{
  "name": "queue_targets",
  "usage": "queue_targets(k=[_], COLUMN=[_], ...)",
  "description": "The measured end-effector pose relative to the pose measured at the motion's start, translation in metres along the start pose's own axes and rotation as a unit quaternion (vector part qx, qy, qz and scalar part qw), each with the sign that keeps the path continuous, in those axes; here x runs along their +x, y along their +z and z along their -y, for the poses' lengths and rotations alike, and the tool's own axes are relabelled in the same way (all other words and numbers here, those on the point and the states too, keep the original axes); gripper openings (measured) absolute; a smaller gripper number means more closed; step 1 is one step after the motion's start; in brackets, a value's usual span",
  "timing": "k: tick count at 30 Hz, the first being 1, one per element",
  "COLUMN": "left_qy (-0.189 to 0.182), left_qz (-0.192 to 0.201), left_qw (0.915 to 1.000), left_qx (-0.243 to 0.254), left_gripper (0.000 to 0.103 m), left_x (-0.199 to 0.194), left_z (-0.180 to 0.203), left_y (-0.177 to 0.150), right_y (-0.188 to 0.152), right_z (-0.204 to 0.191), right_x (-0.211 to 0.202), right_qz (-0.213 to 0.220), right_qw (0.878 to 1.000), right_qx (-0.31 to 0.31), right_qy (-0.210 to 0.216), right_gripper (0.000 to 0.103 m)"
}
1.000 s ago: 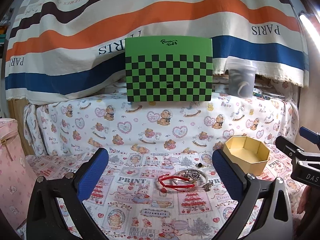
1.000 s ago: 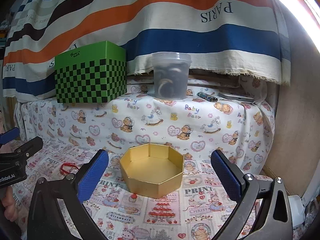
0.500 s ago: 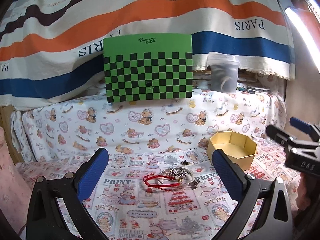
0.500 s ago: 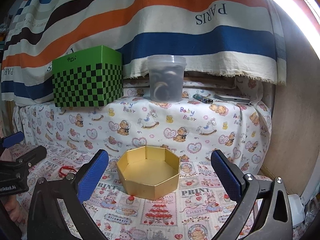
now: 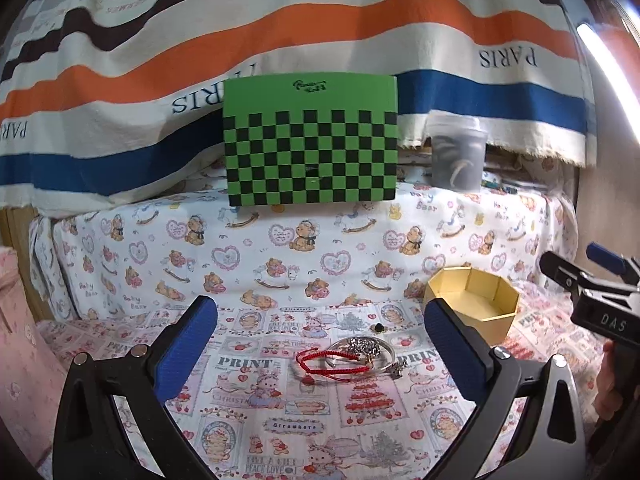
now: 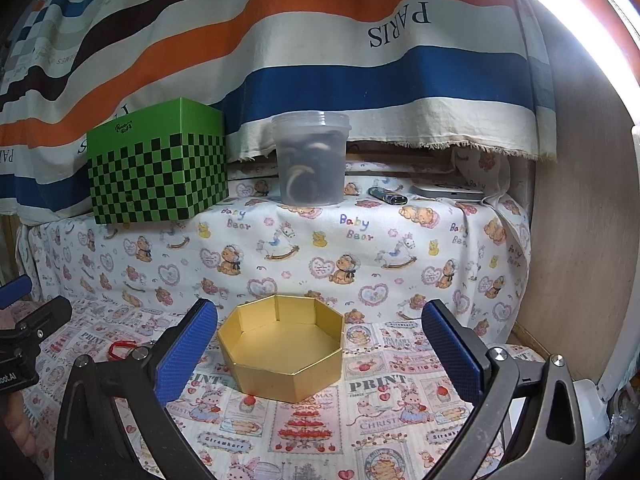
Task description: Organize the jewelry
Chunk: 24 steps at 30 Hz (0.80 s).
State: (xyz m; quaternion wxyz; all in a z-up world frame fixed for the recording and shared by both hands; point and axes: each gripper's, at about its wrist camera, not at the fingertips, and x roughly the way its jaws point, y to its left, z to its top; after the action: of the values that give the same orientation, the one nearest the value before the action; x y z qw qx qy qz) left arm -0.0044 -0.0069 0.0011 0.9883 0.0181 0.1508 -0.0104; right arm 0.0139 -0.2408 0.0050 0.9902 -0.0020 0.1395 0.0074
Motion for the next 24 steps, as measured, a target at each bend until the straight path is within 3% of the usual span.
queue_targets(k=[4,11,18,21,24], left_qy=[-0.009,0.011,-0.014,-0.044,-0.041], left_qz=[-0.013,-0.047,-0.121,-0.156,-0.163], left_qw=[0.9999,0.9985,0.9904,0.9811,0.9787], left_qx=[0.005,-0.025,-0.066,-0.106,-0.118], left_gripper=[0.103,0.103,0.103,0.103,0.1], left_x=[0.003,0.015,0.041,0.053,0.058], left_z=[0.001,-0.014,-0.032,-0.045,-0.053], left_y=[0.002,0.003,-0.003,-0.008,-0.009], right_y=[-0.001,-0.001,-0.001,-0.002,-0.002], right_z=[-0.004,-0.008,-0.003,-0.005,-0.001], right_x=[0.005,0.005,0.006,0.01,0.014], right_qz=[-0.008,-0.008,-0.02,-0.036,-0.047], right_qw=[1.0,1.0,1.0,0.999,0.999], right_qx=[-0.007,-0.01,-0.007,-0.019,-0.009], right_qy=[0.004,-0.007,0.0,0.006,0.01], right_gripper=[0.103,0.103,0.103,0.095,0.091])
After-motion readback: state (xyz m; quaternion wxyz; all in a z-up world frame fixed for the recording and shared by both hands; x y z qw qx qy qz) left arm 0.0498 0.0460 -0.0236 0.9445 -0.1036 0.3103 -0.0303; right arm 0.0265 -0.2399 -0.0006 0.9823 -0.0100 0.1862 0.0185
